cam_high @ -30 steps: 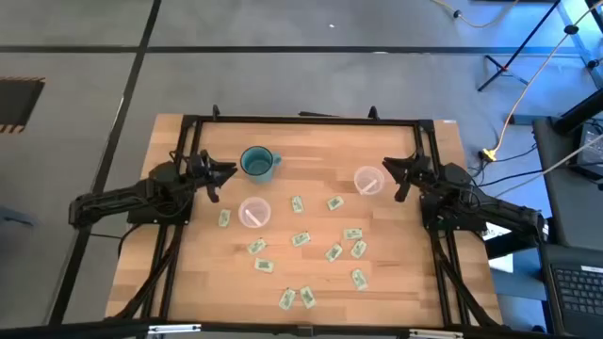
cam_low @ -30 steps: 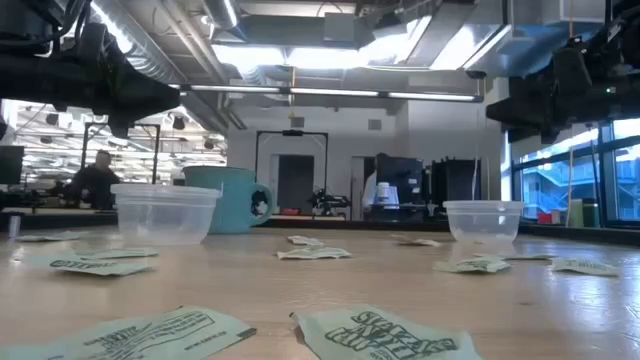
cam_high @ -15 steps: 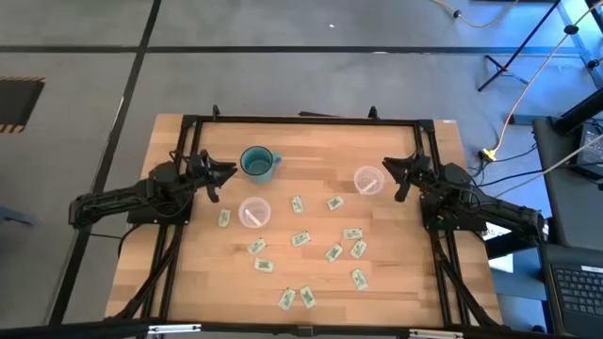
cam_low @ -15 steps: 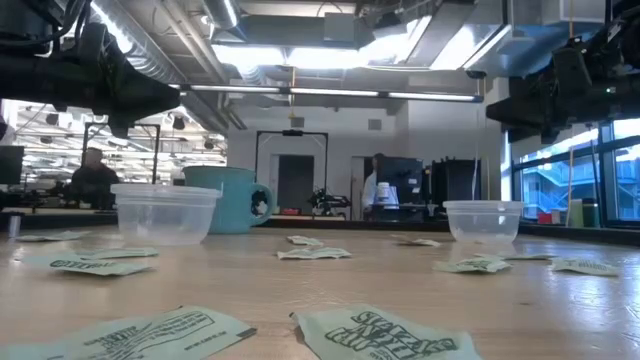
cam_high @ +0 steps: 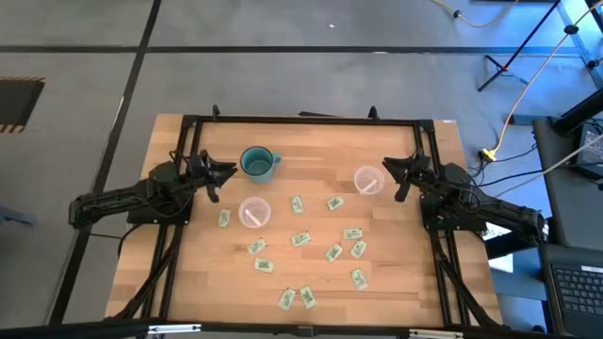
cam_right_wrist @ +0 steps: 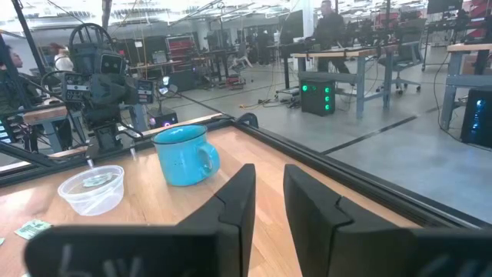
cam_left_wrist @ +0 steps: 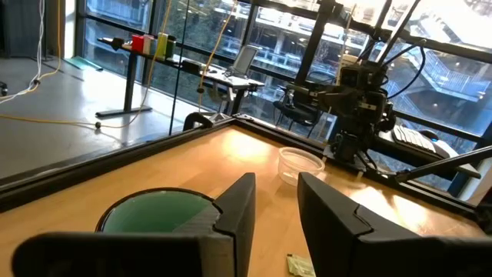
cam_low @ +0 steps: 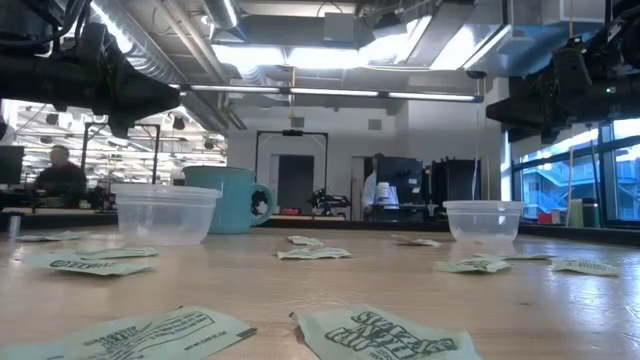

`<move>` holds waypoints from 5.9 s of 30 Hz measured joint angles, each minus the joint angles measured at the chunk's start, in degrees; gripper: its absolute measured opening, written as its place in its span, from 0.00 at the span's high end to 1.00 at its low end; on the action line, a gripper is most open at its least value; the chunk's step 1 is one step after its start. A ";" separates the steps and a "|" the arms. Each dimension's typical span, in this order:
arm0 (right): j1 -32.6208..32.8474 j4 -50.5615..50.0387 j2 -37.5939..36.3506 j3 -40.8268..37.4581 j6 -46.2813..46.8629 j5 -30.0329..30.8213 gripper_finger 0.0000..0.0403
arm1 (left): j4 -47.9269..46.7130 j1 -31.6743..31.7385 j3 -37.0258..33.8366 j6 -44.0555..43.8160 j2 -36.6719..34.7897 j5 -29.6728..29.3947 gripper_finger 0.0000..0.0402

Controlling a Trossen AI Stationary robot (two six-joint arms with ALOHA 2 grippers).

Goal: Pick and place Stevia / Truvia into bins

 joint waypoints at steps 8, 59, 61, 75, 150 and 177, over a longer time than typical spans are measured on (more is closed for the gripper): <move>0.00 0.00 -0.01 0.00 0.01 -0.01 0.82 | 0.00 0.01 0.00 0.00 -0.01 0.00 0.76; -0.01 0.00 -0.01 0.00 0.00 0.00 0.82 | 0.01 0.00 0.00 0.00 0.00 0.00 0.77; 0.00 0.00 -0.01 0.00 0.00 0.00 0.82 | 0.01 0.00 0.00 0.00 0.00 -0.02 0.77; 0.00 0.27 0.00 0.00 0.30 0.00 0.82 | 0.01 0.02 0.00 0.00 0.00 -0.02 0.77; 26.04 -10.97 95.13 45.48 -15.09 9.84 0.82 | 0.03 0.00 0.00 1.19 -0.02 -0.42 0.77; 31.94 -12.56 101.06 47.51 -8.64 18.66 0.82 | 0.03 0.02 0.00 10.08 0.00 -0.31 0.77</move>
